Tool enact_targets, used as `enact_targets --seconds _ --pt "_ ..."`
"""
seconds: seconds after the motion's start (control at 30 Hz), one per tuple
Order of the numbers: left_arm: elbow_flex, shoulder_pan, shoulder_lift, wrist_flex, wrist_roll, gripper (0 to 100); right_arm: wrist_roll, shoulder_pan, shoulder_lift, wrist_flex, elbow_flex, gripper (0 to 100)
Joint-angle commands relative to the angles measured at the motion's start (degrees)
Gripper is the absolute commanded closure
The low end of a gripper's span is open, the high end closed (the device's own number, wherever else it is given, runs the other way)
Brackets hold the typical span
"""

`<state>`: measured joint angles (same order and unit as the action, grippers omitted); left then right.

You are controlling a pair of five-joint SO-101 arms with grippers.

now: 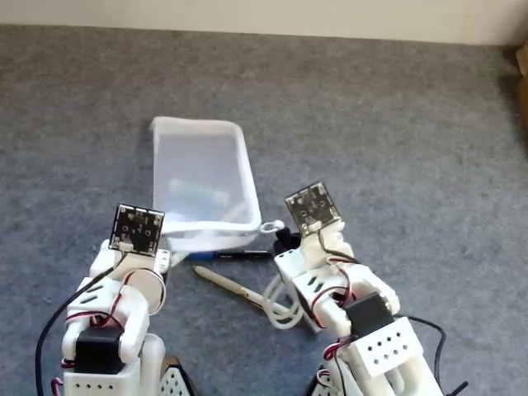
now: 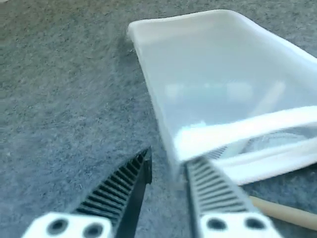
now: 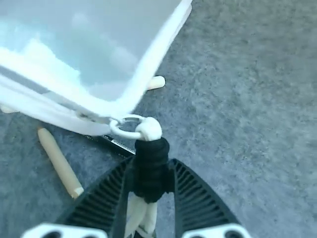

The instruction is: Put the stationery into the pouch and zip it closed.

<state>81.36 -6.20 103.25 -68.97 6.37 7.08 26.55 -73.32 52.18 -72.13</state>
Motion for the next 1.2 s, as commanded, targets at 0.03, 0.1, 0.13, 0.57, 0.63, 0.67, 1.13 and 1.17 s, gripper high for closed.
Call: enact_targets --seconds 0.03,0.1,0.13,0.57,0.63,0.67,1.13,1.17 --pt "0.8 0.2 0.1 1.6 -8.5 72 3.4 0.7 -1.5 5.2 6.9 99.4" --pt "1.0 0.2 0.1 3.2 -8.5 72 3.5 0.7 -1.5 6.8 8.0 99.4" --pt "1.7 0.3 0.1 4.2 -8.5 72 3.5 0.7 -1.5 7.4 8.7 99.4" --pt "10.8 1.6 0.1 17.6 -1.5 89 3.2 0.7 -1.5 10.1 11.1 99.3" --pt "10.6 2.7 0.1 17.5 -0.4 93 3.1 0.7 -1.5 9.9 11.1 99.2" --pt "10.3 2.9 0.1 17.5 0.2 96 3.1 0.7 -1.5 9.8 11.1 99.2" --pt "-3.6 2.8 -0.4 7.8 0.1 99 3.0 0.7 -1.5 10.1 10.7 82.4" --pt "-4.6 2.8 -0.4 7.6 0.1 99 3.0 0.7 -1.5 10.1 10.7 82.4"
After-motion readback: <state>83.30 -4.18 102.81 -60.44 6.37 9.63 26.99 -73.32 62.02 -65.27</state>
